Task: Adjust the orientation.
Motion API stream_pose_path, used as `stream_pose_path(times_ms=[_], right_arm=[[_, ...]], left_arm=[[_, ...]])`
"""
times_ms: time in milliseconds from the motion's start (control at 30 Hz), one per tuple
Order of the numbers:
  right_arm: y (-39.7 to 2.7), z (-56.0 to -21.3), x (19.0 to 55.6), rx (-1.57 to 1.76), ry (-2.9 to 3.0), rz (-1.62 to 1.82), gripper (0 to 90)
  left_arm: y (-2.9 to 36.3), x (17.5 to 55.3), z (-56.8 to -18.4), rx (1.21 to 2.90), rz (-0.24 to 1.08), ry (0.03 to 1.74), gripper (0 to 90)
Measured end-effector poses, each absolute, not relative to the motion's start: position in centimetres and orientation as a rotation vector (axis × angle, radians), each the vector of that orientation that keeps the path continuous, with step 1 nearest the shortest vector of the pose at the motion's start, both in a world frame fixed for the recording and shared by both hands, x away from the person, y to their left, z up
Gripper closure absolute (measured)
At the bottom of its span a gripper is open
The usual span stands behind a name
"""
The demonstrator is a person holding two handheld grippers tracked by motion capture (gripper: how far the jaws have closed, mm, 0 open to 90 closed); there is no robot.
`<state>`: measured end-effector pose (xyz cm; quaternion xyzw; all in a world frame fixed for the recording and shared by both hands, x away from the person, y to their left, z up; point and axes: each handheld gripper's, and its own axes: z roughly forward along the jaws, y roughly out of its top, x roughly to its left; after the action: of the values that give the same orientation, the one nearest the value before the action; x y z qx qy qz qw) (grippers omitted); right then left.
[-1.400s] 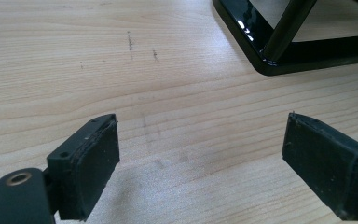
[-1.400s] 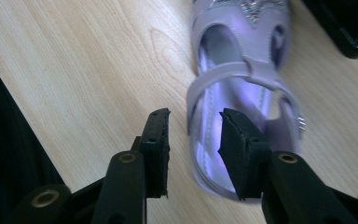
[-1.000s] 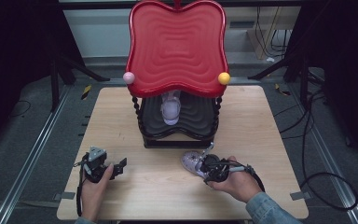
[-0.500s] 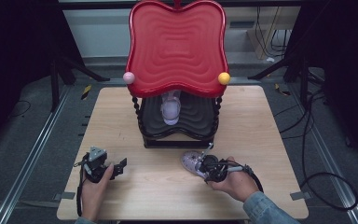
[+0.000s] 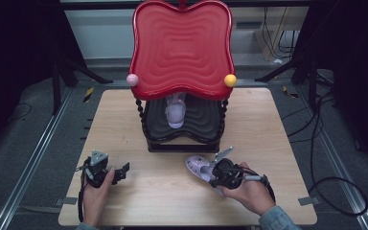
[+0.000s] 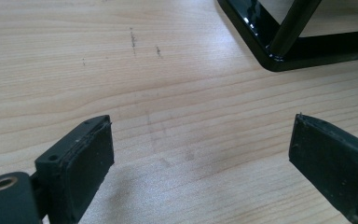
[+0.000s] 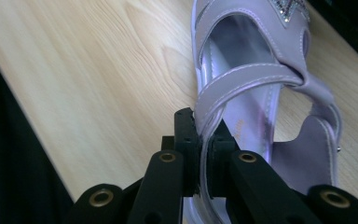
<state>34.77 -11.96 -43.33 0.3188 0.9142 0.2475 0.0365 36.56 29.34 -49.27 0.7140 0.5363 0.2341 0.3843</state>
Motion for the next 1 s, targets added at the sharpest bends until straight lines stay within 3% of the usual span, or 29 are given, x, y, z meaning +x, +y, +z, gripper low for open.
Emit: stream_pose_path(times_ms=[500,1000], right_arm=[[-12.7,-38.7,32.6,0.999,2.632,1.151,86.6],[-11.9,-36.3,33.2,1.052,2.425,1.421,86.5]], left_arm=[[29.3,36.6,-49.5,1.833,0.602,1.371,5.4],[29.2,36.6,-49.7,1.844,0.598,1.367,5.5]])
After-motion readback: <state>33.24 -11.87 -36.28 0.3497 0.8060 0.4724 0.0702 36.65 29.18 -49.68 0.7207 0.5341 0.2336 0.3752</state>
